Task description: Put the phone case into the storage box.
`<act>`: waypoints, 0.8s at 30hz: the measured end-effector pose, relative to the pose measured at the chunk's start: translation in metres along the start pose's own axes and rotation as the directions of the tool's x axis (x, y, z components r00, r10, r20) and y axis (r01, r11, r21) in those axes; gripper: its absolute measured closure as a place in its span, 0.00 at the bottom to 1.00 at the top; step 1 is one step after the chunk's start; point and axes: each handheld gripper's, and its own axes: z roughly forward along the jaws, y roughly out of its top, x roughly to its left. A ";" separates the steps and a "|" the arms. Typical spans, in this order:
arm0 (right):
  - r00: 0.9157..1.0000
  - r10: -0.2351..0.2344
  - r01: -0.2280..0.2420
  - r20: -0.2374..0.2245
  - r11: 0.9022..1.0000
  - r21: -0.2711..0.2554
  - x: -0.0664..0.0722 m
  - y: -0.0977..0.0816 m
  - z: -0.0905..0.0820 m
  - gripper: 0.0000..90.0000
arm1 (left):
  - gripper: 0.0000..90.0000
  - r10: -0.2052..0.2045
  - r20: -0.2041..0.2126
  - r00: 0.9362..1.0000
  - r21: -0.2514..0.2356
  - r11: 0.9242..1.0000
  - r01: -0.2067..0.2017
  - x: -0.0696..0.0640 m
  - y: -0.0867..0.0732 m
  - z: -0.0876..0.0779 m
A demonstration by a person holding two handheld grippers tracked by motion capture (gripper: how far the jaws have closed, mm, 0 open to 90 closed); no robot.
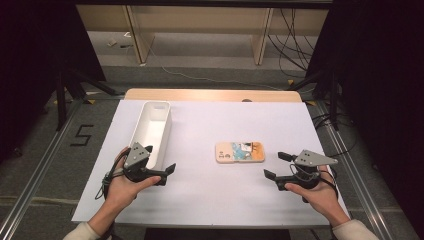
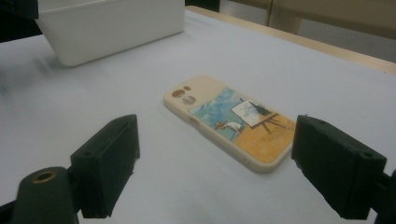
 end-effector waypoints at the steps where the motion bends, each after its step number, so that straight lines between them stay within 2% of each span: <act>1: 1.000 0.001 -0.001 0.002 1.000 0.001 0.000 0.000 0.000 0.18 | 0.00 0.000 0.000 1.000 0.000 1.000 0.000 0.000 0.000 0.000; 12: 1.000 -0.007 0.007 0.014 1.000 0.013 -0.003 0.003 0.002 0.21 | 0.00 0.000 -0.004 1.000 -0.003 1.000 0.000 -0.001 0.000 0.000; 16: 0.997 -0.042 0.040 0.071 0.999 0.034 -0.010 0.011 0.010 0.46 | 0.00 0.001 -0.001 1.000 -0.005 1.000 -0.001 -0.002 0.000 0.000; 20: 0.993 -0.025 0.014 0.111 0.996 0.093 -0.023 0.020 0.025 0.80 | 0.00 0.001 -0.001 1.000 -0.004 1.000 -0.001 -0.002 0.000 0.000; 24: 0.991 -0.024 0.003 0.134 0.989 0.149 -0.037 0.029 0.048 0.99 | 0.00 0.000 -0.002 1.000 -0.004 1.000 0.000 -0.002 0.000 0.001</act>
